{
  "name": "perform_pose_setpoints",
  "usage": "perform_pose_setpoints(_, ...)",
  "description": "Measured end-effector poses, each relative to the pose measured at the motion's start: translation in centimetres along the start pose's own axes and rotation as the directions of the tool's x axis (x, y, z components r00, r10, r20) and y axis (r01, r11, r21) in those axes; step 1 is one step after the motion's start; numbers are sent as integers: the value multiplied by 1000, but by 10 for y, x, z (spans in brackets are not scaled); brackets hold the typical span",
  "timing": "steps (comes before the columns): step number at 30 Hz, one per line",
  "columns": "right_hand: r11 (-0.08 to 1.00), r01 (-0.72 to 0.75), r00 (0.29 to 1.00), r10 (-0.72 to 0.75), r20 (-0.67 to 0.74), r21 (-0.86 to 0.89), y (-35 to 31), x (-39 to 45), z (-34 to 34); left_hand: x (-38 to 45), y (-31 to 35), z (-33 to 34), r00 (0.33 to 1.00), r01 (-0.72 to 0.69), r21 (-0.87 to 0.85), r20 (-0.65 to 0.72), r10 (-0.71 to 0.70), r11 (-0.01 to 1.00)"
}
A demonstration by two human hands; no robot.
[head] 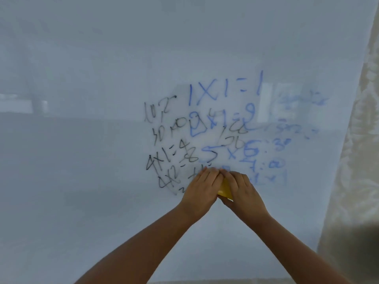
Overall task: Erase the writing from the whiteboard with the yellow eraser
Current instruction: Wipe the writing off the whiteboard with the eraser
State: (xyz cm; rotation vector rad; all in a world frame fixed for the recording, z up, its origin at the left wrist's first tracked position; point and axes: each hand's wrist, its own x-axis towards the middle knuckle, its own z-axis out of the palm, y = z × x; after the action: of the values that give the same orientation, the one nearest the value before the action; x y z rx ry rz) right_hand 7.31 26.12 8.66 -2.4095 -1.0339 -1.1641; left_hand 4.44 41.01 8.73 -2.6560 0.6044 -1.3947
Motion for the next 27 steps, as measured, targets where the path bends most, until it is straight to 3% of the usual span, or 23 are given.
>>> perform_pose_setpoints(8,993,-14,987,32,-159,113,-51,35,31,-39,-109,-55,985,157,146,-100,-143,977)
perform_pose_setpoints(15,994,-71,970,88,-225,85,-70,71,30,-27,-202,-78,874,472,215,-237,-424,855)
perform_pose_setpoints(21,987,-149,911,159,-381,55,-74,117,26,-33,-239,-65,913,388,324,-260,-314,863)
perform_pose_setpoints(27,979,-199,865,198,-461,46,-87,139,43,-34,-250,-56,908,357,342,-347,-236,869)
